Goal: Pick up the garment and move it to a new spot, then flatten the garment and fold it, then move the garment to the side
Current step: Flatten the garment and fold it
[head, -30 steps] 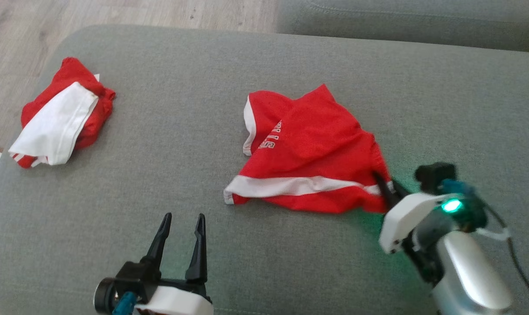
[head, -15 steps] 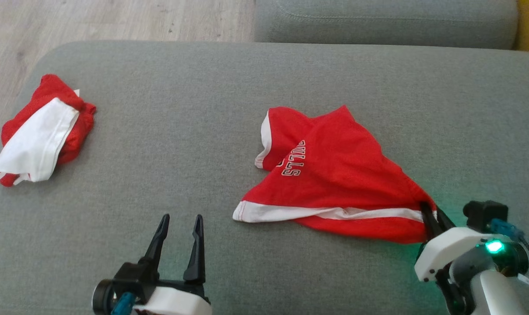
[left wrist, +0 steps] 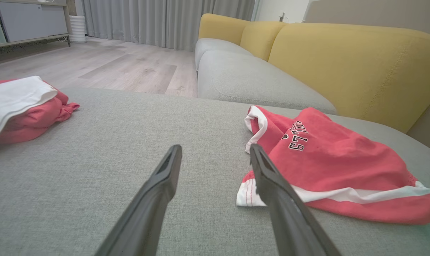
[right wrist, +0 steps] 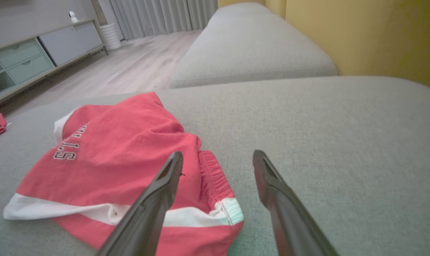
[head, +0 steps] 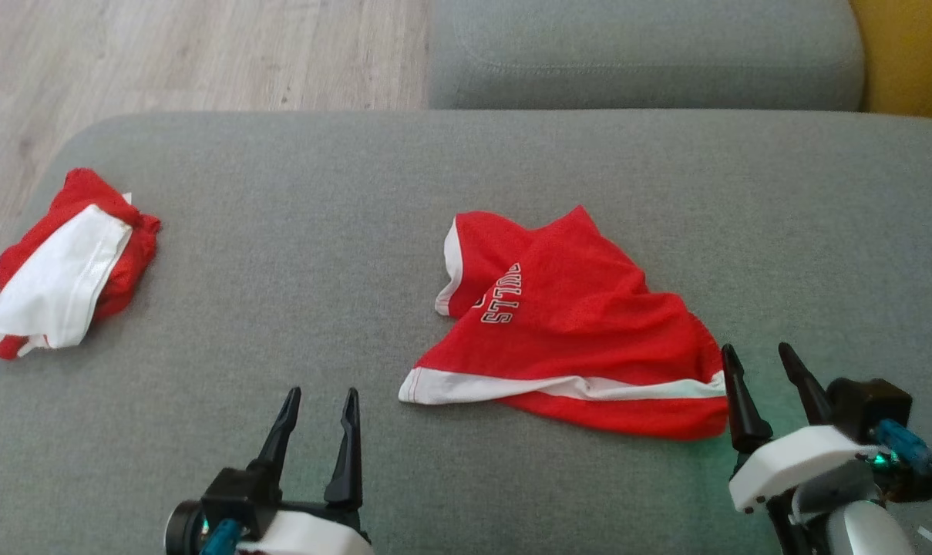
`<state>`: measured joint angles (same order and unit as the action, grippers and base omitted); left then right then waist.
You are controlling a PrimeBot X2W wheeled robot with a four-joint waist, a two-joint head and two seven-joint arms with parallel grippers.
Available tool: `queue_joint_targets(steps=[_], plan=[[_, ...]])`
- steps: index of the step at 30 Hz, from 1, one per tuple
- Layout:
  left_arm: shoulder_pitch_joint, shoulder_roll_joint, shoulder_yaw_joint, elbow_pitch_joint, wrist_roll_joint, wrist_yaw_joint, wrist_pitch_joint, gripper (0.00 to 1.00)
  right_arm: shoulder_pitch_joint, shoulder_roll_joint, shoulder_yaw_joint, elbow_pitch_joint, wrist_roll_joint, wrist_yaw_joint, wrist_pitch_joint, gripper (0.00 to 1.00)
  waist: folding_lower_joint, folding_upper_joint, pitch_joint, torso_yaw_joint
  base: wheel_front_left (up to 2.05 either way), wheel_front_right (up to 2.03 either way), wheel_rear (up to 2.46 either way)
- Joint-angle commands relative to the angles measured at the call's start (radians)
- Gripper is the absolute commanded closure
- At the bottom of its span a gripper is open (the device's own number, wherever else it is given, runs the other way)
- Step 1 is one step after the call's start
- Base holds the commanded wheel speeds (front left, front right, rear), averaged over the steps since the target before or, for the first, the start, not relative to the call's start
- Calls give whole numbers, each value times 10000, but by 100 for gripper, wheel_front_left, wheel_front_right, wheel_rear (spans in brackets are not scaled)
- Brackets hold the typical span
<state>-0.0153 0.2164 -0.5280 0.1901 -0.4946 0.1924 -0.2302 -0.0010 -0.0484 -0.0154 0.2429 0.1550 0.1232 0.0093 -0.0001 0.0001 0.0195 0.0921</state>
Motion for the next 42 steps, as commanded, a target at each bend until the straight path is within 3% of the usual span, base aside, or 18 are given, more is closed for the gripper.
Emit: queue_joint_targets(steps=[1, 14, 42], plan=[[-247, 164, 222, -249, -69, -20, -82, 0, -120, -45, 218, -539, -88, 75, -140, 0, 1, -1, -137, -44, 0, 0, 0], [102, 288, 295, -306, -247, 36, -126, 0, 766, -20, 417, -1792, 295, 75, -351, 0, 1, -1, -655, -62, 0, 0, 0], [159, 526, 338, -506, -460, 291, 192, 0, 1055, -19, 545, -1848, 273, 75, -243, 0, 1, -1, -679, -74, 0, 0, 0]])
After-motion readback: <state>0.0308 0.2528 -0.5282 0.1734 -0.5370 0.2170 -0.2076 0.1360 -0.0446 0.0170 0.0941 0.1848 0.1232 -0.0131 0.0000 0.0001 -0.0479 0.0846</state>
